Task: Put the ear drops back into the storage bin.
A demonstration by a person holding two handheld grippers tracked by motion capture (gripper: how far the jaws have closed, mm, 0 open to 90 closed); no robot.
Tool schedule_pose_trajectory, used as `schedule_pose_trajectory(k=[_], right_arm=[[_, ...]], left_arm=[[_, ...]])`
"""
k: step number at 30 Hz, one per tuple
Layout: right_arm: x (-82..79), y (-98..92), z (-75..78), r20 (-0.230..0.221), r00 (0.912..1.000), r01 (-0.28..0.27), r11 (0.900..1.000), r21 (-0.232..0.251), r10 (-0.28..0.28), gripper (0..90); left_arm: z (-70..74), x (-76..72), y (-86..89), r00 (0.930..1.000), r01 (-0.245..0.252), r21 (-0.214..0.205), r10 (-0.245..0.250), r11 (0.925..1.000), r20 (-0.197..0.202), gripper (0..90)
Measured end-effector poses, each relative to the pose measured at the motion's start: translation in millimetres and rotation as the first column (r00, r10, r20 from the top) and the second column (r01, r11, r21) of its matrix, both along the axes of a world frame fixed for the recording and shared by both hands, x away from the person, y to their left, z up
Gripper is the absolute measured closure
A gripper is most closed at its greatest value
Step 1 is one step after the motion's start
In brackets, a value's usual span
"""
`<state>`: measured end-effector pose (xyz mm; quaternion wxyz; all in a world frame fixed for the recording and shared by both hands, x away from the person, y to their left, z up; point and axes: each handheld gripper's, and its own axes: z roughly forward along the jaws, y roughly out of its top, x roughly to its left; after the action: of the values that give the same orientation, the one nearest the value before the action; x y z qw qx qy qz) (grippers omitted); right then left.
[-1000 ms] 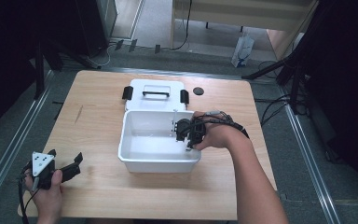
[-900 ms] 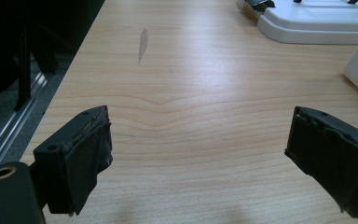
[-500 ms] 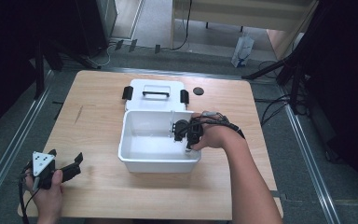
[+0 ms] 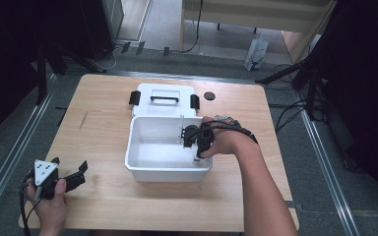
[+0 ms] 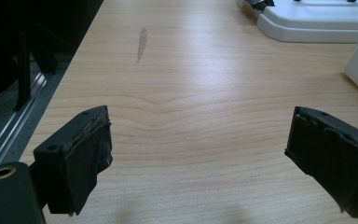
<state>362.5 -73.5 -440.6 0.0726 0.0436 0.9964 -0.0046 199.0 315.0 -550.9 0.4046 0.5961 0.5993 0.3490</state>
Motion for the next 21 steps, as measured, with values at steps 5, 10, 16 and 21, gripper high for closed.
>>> schedule_pose_trajectory(k=[5,10,16,21], right_arm=[[1.0,-3.4,18.4,0.018,0.998,0.058,0.9949,0.082,-0.06,26.6],[-4.9,-9.3,41.1,0.084,0.9951,0.038,0.988,0.15,-0.051,16.6],[-10.4,-19.6,58.9,0.114,0.9905,0.053,0.9795,0.194,-0.076,13.6],[-13.6,-34.4,65.6,0.132,0.986,0.075,0.9768,0.201,-0.102,13.6]], left_arm=[[0.1,0.0,-0.3,1.0,0.0,0.003,0.0,1.0,-0.002,7.4],[0.0,0.0,-0.5,1.0,-0.001,0.004,0.001,1.0,0.0,7.4],[0.0,0.1,-1.0,1.0,-0.004,0.005,0.004,1.0,0.0,7.4],[0.1,0.0,-1.2,1.0,-0.003,0.01,0.003,1.0,-0.002,7.4]])
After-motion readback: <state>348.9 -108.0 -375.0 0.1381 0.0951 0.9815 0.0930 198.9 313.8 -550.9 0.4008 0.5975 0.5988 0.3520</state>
